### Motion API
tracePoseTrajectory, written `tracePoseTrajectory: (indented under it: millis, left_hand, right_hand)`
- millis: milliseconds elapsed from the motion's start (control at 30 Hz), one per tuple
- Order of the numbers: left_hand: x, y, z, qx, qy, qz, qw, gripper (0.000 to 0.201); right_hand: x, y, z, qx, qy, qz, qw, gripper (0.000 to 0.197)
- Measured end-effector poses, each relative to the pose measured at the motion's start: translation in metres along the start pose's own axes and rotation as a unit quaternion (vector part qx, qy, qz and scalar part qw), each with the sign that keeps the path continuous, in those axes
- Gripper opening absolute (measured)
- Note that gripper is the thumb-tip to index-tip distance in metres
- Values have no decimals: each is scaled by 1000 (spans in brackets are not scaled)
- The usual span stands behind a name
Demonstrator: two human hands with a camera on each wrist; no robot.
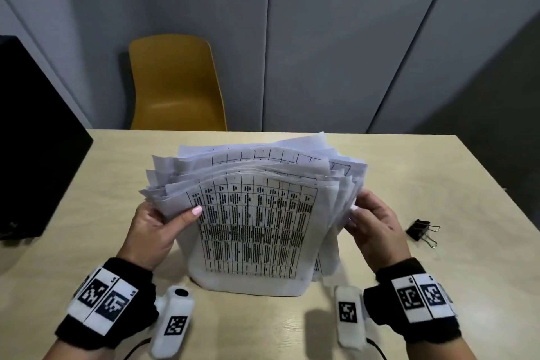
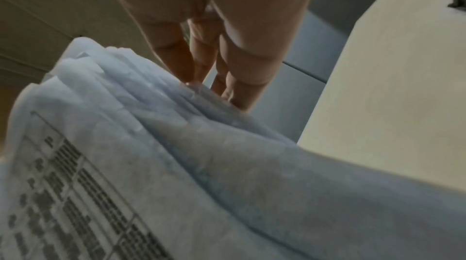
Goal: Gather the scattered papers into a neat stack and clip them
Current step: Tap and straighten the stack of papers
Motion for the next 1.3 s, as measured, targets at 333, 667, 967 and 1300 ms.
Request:
tracePoseTrajectory:
  millis: [333, 667, 967, 1300]
  left_hand:
    - [0, 3, -2, 28, -11, 25, 999, 51]
    - [-3, 14, 1, 3, -43, 36, 998, 23]
    - [-8, 17, 9, 26, -83, 72, 994, 33]
    - [-11, 7, 5, -1, -28, 83, 996, 37]
  right_hand:
    - [12, -19, -7, -51, 76, -104, 990, 41]
    - [-7, -138, 79, -210, -38, -346, 914, 32]
    - [-50, -110, 174, -451, -165, -453, 751, 36]
    - [-52, -155, 171, -416, -83, -516, 744, 31]
Point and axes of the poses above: each hand's wrist, its own x-axis towards the middle knuckle, its own z-axis out of the palm, y = z × x, the point moved 2 cm from there along x, towards the middle knuckle, and after that the axes turned 13 degrees about y, right-handed, at the moved point
